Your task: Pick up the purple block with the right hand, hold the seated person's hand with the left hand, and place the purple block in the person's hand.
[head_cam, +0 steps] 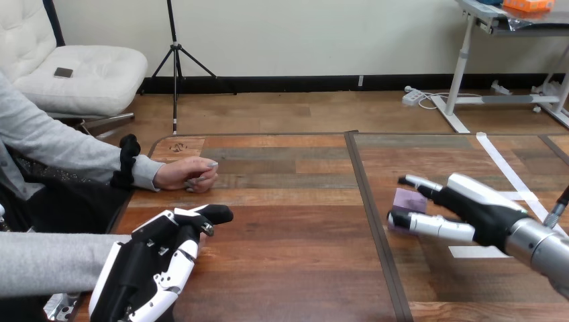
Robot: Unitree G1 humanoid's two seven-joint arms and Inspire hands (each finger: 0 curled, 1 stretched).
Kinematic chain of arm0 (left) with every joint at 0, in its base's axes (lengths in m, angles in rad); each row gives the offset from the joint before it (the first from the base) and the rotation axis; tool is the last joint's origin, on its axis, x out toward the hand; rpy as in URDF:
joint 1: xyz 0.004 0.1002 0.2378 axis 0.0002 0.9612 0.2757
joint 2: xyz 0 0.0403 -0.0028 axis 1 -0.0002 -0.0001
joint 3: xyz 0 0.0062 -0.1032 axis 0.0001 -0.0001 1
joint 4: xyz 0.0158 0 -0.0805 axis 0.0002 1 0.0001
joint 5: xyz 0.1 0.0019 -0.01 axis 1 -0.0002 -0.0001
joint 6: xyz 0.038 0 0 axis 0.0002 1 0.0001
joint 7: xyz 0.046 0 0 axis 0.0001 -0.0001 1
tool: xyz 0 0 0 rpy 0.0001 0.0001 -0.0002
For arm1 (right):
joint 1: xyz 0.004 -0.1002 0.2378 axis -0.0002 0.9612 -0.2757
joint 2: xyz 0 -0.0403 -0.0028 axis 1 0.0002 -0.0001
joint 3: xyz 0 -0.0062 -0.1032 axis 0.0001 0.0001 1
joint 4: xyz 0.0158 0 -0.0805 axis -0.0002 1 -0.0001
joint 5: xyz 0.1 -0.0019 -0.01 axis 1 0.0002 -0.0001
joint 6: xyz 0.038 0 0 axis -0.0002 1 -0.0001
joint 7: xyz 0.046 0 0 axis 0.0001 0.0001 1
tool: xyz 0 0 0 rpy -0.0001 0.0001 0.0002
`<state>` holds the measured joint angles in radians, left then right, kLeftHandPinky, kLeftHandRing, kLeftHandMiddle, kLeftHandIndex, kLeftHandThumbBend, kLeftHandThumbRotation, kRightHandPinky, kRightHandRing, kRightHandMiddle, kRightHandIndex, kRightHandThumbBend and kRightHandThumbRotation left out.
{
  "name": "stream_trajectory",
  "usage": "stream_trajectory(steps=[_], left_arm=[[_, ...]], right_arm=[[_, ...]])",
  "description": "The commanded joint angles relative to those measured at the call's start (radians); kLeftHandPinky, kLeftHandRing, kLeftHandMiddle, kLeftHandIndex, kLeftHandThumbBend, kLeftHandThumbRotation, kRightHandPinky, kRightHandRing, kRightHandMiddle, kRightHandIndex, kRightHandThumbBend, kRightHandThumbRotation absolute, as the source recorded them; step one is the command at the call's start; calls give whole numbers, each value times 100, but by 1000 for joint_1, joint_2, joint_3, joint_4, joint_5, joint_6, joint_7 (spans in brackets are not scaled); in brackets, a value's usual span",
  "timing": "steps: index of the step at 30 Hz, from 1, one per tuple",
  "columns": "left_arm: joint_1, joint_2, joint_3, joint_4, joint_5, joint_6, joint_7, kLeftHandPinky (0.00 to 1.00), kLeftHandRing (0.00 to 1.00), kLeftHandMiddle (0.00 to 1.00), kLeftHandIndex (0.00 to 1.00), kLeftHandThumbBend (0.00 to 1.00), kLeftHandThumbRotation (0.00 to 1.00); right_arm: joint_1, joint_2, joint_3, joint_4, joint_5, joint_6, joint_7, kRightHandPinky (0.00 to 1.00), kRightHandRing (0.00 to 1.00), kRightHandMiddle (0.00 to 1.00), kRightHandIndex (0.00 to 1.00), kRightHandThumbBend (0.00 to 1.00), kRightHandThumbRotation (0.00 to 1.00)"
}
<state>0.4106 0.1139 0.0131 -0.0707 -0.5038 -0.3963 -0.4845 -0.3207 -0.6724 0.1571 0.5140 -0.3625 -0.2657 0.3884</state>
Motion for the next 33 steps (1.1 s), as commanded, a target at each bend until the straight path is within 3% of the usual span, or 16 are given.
stream_trajectory(steps=[1, 15, 23, 33], left_arm=[[-38, -44, 5, 5, -11, -8, -4, 100, 75, 68, 45, 0, 0], [-63, -44, 10, 62, -11, -47, -54, 99, 76, 70, 46, 0, 0], [-72, -42, 13, 86, -17, -58, -78, 93, 75, 70, 47, 0, 0], [-64, -43, 10, 77, -5, -54, -66, 91, 75, 70, 46, 0, 0]], right_arm=[[-70, -35, -46, -64, 19, 0, -6, 96, 100, 100, 100, 85, 100], [-110, -46, -96, -73, 33, -22, -31, 95, 100, 100, 99, 86, 100], [-138, -52, -109, -64, 31, -23, -27, 96, 100, 100, 99, 88, 100], [-172, -46, -113, -45, 18, -12, -31, 95, 100, 100, 98, 87, 100]])
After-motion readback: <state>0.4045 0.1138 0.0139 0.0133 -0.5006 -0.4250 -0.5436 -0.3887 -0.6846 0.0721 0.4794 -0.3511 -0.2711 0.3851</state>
